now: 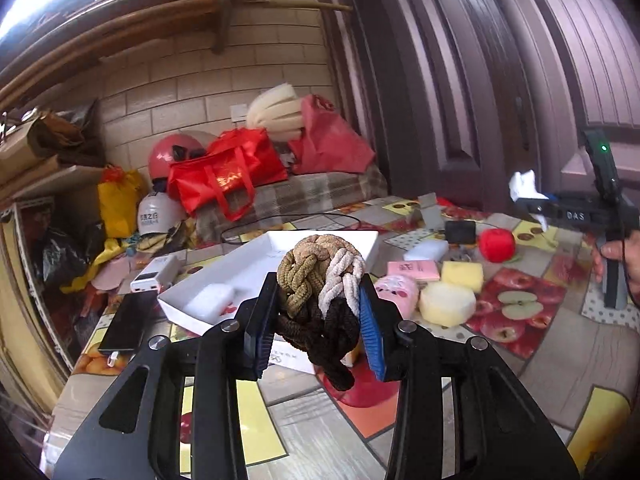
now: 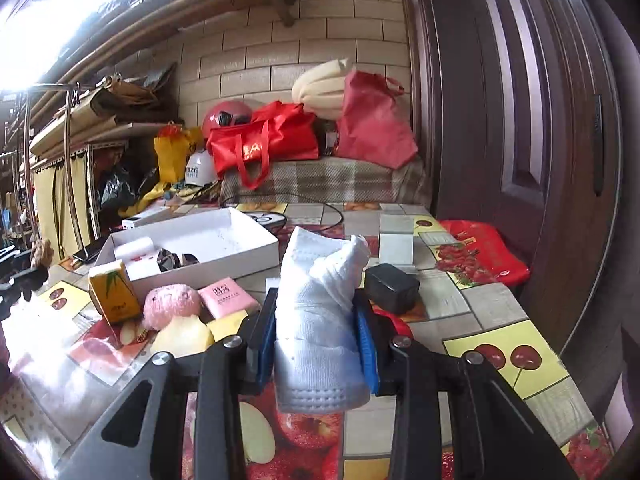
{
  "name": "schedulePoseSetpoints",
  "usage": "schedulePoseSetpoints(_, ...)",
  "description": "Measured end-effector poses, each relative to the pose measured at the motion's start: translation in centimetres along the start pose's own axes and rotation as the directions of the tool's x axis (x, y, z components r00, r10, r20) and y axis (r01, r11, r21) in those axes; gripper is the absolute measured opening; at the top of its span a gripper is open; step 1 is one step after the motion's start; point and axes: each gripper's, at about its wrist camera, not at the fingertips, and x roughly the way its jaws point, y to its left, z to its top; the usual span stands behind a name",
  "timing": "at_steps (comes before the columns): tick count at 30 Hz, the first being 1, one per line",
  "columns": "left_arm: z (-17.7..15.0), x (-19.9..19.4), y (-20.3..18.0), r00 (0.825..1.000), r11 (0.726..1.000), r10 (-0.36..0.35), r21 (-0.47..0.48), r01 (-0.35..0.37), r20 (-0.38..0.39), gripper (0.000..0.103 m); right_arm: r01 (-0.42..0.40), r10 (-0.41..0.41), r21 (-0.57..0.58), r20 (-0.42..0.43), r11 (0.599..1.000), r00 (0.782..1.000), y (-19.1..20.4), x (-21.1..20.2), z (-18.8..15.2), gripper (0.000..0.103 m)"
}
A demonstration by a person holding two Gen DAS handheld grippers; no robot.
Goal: Organize soft objects
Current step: 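Carry the rope knot with the left tool into the tray while the right tool releases the sock there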
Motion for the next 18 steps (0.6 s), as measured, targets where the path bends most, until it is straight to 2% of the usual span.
schedulePoseSetpoints(3,-0.2,1.8,2.1,0.997,0.996,0.023,-0.088,-0.029,-0.068,0.037,-0.021,0.021,0.007,0.001,1.000,1.000,0.8,0.5,0.4,0.035)
schedulePoseSetpoints(7,-0.6,2.5,3.7,0.994,0.985,0.056,-0.158,-0.071,-0.099,0.037,-0.059,0.059,-0.008,0.001,0.998,0.998,3.0,1.2,0.6,0.035)
schedulePoseSetpoints(18,-0.4,5.9,5.1,0.983,0.972,0.156,-0.159,-0.171,-0.099,0.037,-0.171,0.171,0.008,-0.024,0.985,0.985,8.7,5.2,0.8,0.035)
